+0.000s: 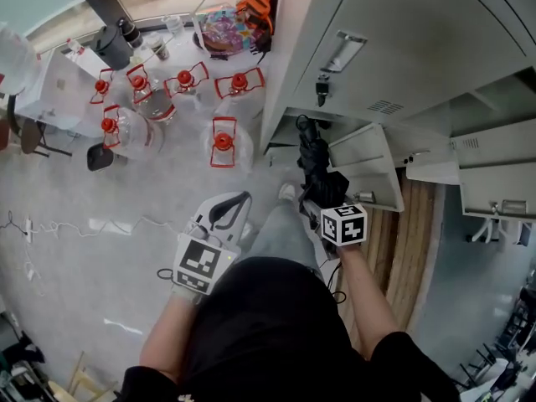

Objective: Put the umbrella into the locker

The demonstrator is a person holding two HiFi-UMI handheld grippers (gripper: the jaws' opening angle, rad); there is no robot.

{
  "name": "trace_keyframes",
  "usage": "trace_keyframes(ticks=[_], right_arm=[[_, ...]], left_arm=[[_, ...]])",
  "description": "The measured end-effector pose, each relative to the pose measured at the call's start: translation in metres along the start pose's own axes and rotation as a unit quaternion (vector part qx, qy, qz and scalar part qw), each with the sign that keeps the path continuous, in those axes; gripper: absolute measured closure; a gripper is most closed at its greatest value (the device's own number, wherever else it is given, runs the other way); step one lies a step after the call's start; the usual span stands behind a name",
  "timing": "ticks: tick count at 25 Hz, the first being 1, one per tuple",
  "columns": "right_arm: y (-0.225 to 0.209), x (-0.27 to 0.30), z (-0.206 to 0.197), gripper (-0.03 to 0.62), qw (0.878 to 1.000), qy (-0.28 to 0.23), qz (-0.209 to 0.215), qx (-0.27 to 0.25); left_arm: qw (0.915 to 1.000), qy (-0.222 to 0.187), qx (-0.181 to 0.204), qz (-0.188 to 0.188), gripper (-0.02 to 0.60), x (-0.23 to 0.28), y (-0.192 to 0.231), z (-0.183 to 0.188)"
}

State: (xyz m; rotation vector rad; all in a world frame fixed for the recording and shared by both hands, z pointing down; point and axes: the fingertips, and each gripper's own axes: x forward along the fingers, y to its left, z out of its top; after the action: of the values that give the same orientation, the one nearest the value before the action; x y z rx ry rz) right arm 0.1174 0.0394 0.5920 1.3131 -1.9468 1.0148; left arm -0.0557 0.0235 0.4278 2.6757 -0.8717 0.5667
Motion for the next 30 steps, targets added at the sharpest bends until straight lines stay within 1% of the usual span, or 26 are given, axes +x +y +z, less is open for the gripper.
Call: trace_keyframes(ticks=[8,13,17,22,26,30], right_arm=[[-0.032,0.047,0.017,0.329,1.0,0.004,-0.005,0.02],[-0.057,0.078,0.036,0.327,0.999,-0.004,-0.013,0.036],[-0.073,0.093,0.048,0.326,0.999,-0.01,-0.015,0.05],[-0.088,0.107,0.063,0.322,0.997,-0.019,-0.018,0.074],[-0.094,0.12,0.07,0.322,0.996,-0.023,-0.017,0.087],[-0.097,0.13,0.077,0.321,0.994,-0.027,-0.011,0.109]], left_arm=[[0.9995,0.029,-0.01,0.002,0.569,0.032,0.01,-0.005],[0.999,0.044,-0.012,0.004,0.569,0.047,0.011,-0.006],[0.9988,0.049,-0.007,0.009,0.569,0.046,0.009,-0.005],[0.9982,0.057,-0.013,0.017,0.569,0.044,0.008,-0.01],[0.9979,0.062,-0.009,0.015,0.569,0.043,0.003,-0.014],[0.9973,0.069,-0.017,0.019,0.569,0.039,0.003,-0.021]])
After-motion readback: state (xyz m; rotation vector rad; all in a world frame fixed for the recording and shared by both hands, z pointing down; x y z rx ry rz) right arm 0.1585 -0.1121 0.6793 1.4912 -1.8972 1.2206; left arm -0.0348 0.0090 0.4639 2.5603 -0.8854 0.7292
